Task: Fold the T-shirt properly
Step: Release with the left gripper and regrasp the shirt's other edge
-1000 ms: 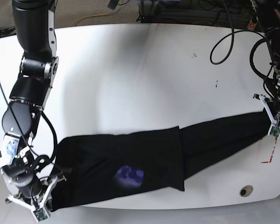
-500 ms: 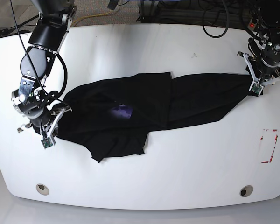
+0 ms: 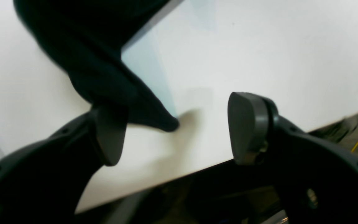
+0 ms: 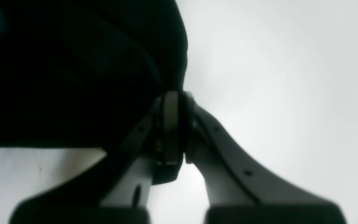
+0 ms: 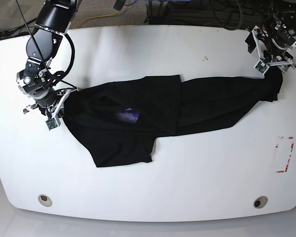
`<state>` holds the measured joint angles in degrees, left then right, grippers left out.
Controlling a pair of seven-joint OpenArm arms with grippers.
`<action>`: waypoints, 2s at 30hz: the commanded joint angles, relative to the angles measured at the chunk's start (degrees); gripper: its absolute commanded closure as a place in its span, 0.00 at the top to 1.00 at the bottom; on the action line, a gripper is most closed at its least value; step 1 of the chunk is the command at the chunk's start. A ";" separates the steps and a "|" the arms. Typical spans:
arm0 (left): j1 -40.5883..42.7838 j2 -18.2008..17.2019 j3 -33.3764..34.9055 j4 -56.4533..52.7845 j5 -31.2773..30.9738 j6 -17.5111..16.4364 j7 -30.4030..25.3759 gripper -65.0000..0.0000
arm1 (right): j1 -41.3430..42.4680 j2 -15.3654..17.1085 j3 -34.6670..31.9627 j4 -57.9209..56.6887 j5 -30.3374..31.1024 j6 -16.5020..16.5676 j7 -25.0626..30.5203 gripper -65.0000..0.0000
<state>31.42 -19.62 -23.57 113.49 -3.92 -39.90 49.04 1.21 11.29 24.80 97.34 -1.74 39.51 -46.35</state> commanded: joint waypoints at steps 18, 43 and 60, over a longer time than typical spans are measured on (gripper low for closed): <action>-18.80 0.85 -21.48 1.36 -14.76 -0.10 17.47 0.67 | 1.38 -1.14 -0.05 1.17 0.11 -0.08 1.64 0.00; -44.74 6.12 -1.61 -28.09 -14.67 -0.10 15.45 0.68 | 1.38 -1.14 -0.14 1.17 0.20 -0.43 1.64 0.00; -47.73 5.77 4.28 -48.57 -13.97 -0.10 4.02 0.68 | 1.38 -1.22 -0.05 1.17 0.11 -0.52 1.64 0.00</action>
<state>-15.00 -12.99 -19.35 65.65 -18.24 -39.94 53.36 1.61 9.37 24.45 97.34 -2.28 39.05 -45.67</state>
